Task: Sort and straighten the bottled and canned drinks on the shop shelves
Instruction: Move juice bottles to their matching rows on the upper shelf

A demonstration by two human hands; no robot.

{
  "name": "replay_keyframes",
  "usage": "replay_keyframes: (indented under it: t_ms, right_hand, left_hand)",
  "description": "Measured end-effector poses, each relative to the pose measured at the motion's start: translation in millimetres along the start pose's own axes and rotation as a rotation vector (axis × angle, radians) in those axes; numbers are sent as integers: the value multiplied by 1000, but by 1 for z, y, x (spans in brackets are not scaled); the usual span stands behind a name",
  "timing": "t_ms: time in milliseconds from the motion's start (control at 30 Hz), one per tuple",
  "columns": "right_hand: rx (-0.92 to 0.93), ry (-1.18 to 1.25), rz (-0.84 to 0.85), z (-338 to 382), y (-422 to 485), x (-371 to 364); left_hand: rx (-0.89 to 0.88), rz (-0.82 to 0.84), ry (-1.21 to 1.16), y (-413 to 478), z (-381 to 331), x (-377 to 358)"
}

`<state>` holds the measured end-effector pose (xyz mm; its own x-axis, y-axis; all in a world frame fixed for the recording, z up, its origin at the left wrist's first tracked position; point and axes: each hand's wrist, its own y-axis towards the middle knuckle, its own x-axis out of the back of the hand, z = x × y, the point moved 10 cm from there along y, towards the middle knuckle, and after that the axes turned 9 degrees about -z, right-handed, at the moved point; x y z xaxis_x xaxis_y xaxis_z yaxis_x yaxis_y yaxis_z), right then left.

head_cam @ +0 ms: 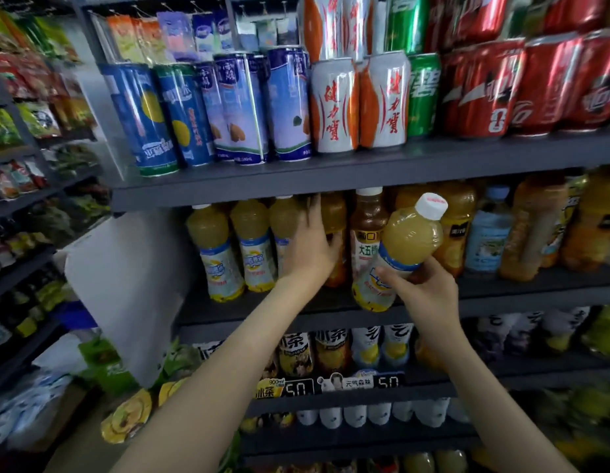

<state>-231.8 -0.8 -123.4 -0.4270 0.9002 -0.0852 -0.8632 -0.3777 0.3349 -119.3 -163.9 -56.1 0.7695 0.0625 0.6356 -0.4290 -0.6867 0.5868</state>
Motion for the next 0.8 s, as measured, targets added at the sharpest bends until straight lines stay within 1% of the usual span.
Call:
replay_keyframes:
  t_ms: [200, 400, 533, 600, 667, 733, 800]
  right_hand:
    - [57, -75, -61, 10, 5, 12]
    - [36, -96, -78, 5, 4, 16]
    - [36, -121, -84, 5, 4, 19]
    - [32, -113, -94, 5, 4, 21]
    - [40, -107, -99, 6, 4, 23]
    - [46, -99, -106, 7, 5, 24]
    - [55, -95, -108, 8, 6, 24]
  left_hand:
    - [81, 42, 5, 13, -1, -18]
    - [23, -10, 17, 12, -5, -21]
    - [-1, -94, -23, 5, -6, -18]
    - [-50, -175, -42, 1, -8, -12]
    - [-110, -293, -19, -5, -9, -6]
    - [-128, -376, 11, -11, -9, -2]
    - [-127, -423, 30, -16, -9, 0]
